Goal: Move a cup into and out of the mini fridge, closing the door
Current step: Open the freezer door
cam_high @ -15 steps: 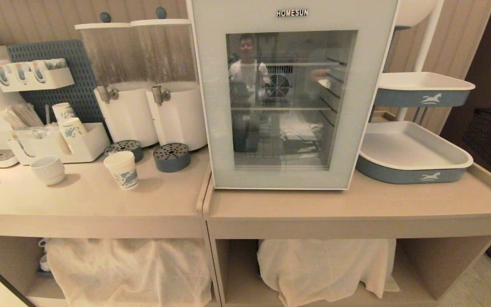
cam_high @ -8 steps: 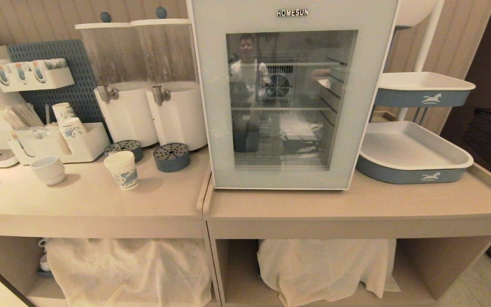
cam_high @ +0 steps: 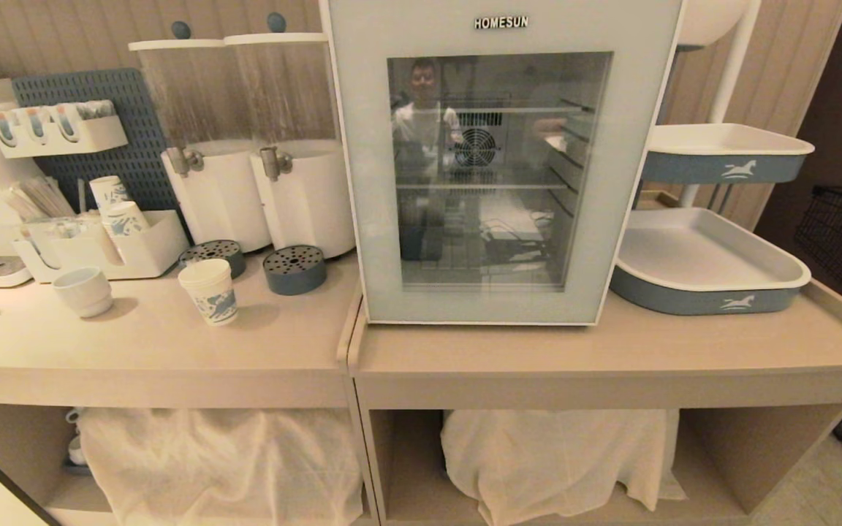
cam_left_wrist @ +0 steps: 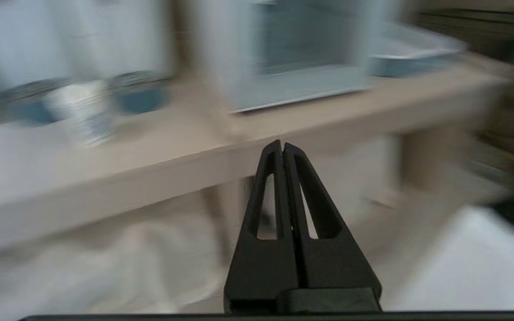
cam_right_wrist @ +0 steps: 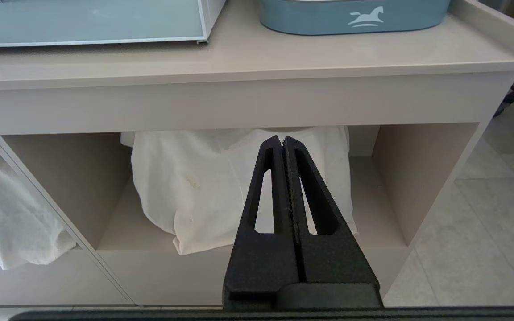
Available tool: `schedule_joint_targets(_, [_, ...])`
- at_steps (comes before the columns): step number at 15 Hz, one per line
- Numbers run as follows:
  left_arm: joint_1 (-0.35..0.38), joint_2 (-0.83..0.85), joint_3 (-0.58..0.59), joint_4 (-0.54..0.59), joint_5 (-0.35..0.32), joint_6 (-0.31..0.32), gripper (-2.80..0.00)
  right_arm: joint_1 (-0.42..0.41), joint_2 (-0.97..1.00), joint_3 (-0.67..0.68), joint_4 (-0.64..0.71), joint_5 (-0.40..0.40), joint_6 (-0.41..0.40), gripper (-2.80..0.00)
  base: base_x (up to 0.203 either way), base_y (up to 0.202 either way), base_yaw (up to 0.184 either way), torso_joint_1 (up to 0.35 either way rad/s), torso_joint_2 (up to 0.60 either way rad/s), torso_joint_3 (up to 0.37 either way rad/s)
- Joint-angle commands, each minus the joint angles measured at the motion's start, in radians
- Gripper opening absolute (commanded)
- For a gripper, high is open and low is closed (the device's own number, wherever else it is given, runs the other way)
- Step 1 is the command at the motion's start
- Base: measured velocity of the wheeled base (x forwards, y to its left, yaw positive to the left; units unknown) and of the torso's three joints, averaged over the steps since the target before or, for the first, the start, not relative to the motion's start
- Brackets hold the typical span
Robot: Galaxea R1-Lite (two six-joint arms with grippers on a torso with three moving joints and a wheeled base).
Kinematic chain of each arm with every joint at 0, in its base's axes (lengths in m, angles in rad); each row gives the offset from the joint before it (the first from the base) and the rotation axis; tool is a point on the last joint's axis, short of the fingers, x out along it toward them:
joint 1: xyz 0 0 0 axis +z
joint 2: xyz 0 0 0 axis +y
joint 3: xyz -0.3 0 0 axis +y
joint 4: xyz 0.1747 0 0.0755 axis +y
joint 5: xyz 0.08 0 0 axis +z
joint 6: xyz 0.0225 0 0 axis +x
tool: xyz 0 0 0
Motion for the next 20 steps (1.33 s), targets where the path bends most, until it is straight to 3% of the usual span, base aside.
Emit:
schedule_joint_targets(1, [-0.228, 0.173, -0.118, 0.022, 0.064, -0.009, -2.8, 0.0, 0.0, 0.0, 0.002, 0.0, -0.001, -2.8, 0.0, 0.0, 0.0, 0.0, 0.0, 0.0])
schedule_joint_targets(2, [-0.283, 0.258, -0.162, 0.01, 0.091, -0.011, -2.8, 0.001, 0.0, 0.0, 0.002, 0.0, -0.001, -2.8, 0.0, 0.0, 0.0, 0.0, 0.0, 0.0])
schedule_joint_targets(5, [-0.296, 0.504, -0.301, -0.064, 0.133, 0.007, -2.8, 0.0, 0.0, 0.0, 0.002, 0.0, -0.001, -2.8, 0.0, 0.0, 0.0, 0.0, 0.0, 0.0])
schedule_joint_targets(7, [-0.185, 0.688, -0.447, -0.104, 0.086, 0.018, -2.8, -0.001, 0.0, 0.0, 0.002, 0.0, -0.001, -2.8, 0.0, 0.0, 0.0, 0.0, 0.0, 0.0])
schedule_joint_targets(9, [0.057, 0.83, -0.601, -0.122, -0.045, 0.006, -2.8, 0.001, 0.0, 0.0, 0.002, 0.0, -0.001, -2.8, 0.0, 0.0, 0.0, 0.0, 0.0, 0.0])
schedule_joint_targets(10, [0.158, 0.91, -0.663, -0.126, -0.144, -0.011, -2.8, 0.001, 0.0, 0.0, 0.002, 0.0, -0.001, -2.8, 0.0, 0.0, 0.0, 0.0, 0.0, 0.0])
schedule_joint_targets(12, [0.303, 1.012, -0.692, -0.141, -0.44, -0.024, -2.8, 0.001, 0.0, 0.0, 0.002, 0.0, -0.002, -2.8, 0.0, 0.0, 0.0, 0.0, 0.0, 0.0])
schedule_joint_targets(13, [0.341, 1.059, -0.675, -0.156, -0.579, -0.002, -2.8, 0.001, 0.0, 0.0, 0.002, 0.0, -0.002, -2.8, 0.0, 0.0, 0.0, 0.0, 0.0, 0.0])
schedule_joint_targets(15, [0.402, 1.169, -0.619, -0.208, -0.768, 0.098, -2.8, 0.001, 0.0, 0.0, 0.002, 0.0, -0.002, -2.8, 0.0, 0.0, 0.0, 0.0, 0.0, 0.0])
schedule_joint_targets(18, [0.42, 1.317, -0.564, -0.301, -0.926, 0.309, -2.8, 0.001, 0.0, 0.0, 0.002, 0.0, -0.002, -2.8, 0.0, 0.0, 0.0, 0.0, 0.0, 0.0])
schedule_joint_targets(20, [0.416, 1.423, -0.599, -0.321, -0.97, 0.393, -2.8, 0.001, 0.0, 0.0, 0.002, 0.0, -0.002, -2.8, 0.0, 0.0, 0.0, 0.0, 0.0, 0.0])
